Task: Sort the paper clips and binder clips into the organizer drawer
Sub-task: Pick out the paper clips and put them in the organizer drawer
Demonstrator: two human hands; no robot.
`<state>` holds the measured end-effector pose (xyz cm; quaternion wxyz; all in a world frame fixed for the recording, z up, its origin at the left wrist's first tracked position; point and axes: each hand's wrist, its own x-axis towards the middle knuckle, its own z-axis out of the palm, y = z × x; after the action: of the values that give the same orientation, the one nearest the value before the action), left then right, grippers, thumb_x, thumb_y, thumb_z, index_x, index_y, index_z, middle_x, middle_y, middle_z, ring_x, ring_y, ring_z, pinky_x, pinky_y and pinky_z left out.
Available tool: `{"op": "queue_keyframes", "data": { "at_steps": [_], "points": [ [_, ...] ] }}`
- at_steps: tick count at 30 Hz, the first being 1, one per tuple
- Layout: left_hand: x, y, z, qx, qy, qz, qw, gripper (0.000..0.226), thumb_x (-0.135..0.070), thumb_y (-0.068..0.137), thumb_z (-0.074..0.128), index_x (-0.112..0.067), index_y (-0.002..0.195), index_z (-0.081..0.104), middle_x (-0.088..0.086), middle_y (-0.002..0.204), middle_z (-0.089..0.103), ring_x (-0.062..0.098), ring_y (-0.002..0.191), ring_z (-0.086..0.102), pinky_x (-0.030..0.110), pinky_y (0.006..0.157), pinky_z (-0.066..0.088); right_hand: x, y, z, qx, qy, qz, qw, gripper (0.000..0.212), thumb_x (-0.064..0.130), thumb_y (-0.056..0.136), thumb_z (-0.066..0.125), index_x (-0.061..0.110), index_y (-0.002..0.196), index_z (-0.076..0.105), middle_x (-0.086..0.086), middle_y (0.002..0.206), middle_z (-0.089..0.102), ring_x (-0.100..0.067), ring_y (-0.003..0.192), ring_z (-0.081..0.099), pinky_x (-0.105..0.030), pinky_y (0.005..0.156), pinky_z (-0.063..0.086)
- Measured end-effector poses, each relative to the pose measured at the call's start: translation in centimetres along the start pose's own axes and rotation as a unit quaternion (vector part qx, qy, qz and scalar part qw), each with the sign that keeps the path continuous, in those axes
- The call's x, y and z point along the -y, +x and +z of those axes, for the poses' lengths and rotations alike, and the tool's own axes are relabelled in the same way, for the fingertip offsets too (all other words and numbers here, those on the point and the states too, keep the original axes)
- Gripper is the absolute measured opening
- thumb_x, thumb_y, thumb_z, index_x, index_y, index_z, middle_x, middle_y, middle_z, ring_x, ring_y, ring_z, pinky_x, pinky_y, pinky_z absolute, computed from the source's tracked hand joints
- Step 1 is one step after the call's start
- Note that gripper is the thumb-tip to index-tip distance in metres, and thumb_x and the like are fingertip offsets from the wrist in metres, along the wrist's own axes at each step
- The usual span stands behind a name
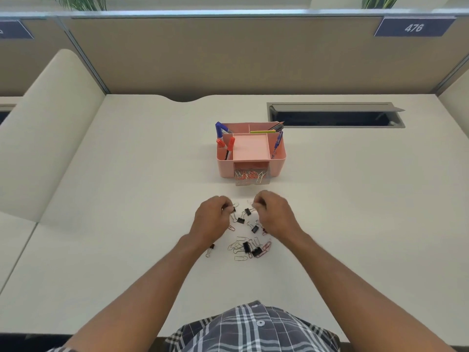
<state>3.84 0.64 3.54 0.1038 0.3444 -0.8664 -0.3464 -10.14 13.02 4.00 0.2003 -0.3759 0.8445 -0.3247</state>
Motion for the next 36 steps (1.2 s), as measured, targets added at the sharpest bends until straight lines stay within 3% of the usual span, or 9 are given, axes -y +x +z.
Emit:
{"op": "queue_keyframes", "data": {
  "at_steps": [5,11,16,20,24,31,36],
  "points": [
    [-3.4,3.9,-1.2,-0.051,-0.031,0.056,0.997,0.006,-0.017,0.091,0.061,-0.019,0.087,0.066,-0.005,0.08,0.062,0.015,0.074,0.055,0.033,0.069,0.05,1.8,2.9,-3.3,-0.092,0.044,-0.029,0.994,0.013,0.009,0.09,0.054,0.014,0.088,0.066,0.002,0.083,0.066,-0.017,0.077,0.059,-0.031,0.069,0.049],
    [-5.4,6.6,-1.5,-0.067,-0.049,0.07,0.994,0.011,-0.011,0.091,0.059,-0.015,0.095,0.069,-0.001,0.087,0.067,0.017,0.079,0.059,0.036,0.073,0.054,2.9,4.9,-4.1,-0.106,0.061,-0.025,0.992,0.017,0.008,0.091,0.053,0.012,0.093,0.07,-0.002,0.087,0.069,-0.02,0.081,0.063,-0.036,0.074,0.054],
    [-2.9,4.6,-0.8,-0.062,-0.042,0.055,0.996,0.008,-0.012,0.091,0.06,-0.02,0.09,0.063,-0.007,0.085,0.062,0.012,0.076,0.055,0.033,0.072,0.052,0.6,2.7,-2.4,-0.087,0.044,-0.03,0.995,0.018,0.009,0.089,0.053,0.02,0.089,0.068,0.006,0.083,0.067,-0.013,0.077,0.06,-0.028,0.069,0.048],
    [-0.3,2.3,0.6,-0.044,-0.03,-0.006,0.999,0.017,-0.017,0.093,0.059,-0.016,0.11,0.063,-0.002,0.102,0.061,0.013,0.082,0.056,0.033,0.081,0.05,-2.2,0.8,-0.5,-0.038,0.0,0.03,0.999,0.031,0.016,0.094,0.054,0.019,0.123,0.063,0.001,0.11,0.066,-0.012,0.09,0.058,-0.03,0.087,0.048],
    [0.1,2.5,0.6,-0.051,-0.047,-0.013,0.997,0.027,-0.022,0.094,0.058,-0.017,0.121,0.058,-0.003,0.109,0.061,0.013,0.087,0.058,0.03,0.082,0.048,-2.6,0.6,-0.2,-0.076,0.035,0.054,0.995,0.049,0.018,0.094,0.056,0.019,0.141,0.044,0.002,0.127,0.054,-0.012,0.101,0.055,-0.026,0.085,0.041],
    [-1.1,4.9,0.2,-0.068,-0.043,-0.008,0.997,0.007,-0.026,0.095,0.056,-0.022,0.098,0.061,-0.01,0.089,0.064,0.009,0.076,0.058,0.028,0.071,0.046,-1.4,1.8,-0.9,-0.055,0.063,0.047,0.995,0.046,0.017,0.094,0.053,0.02,0.14,0.047,0.003,0.132,0.058,-0.016,0.113,0.056,-0.028,0.091,0.045],
    [-1.2,5.5,0.4,-0.081,-0.043,-0.02,0.996,0.007,-0.023,0.094,0.057,-0.021,0.094,0.063,-0.011,0.084,0.063,0.012,0.074,0.058,0.028,0.07,0.044,-1.3,1.9,-0.7,-0.058,0.061,0.049,0.995,0.042,0.016,0.094,0.053,0.02,0.136,0.05,0.004,0.128,0.06,-0.015,0.111,0.056,-0.028,0.089,0.043]
  ]
}}
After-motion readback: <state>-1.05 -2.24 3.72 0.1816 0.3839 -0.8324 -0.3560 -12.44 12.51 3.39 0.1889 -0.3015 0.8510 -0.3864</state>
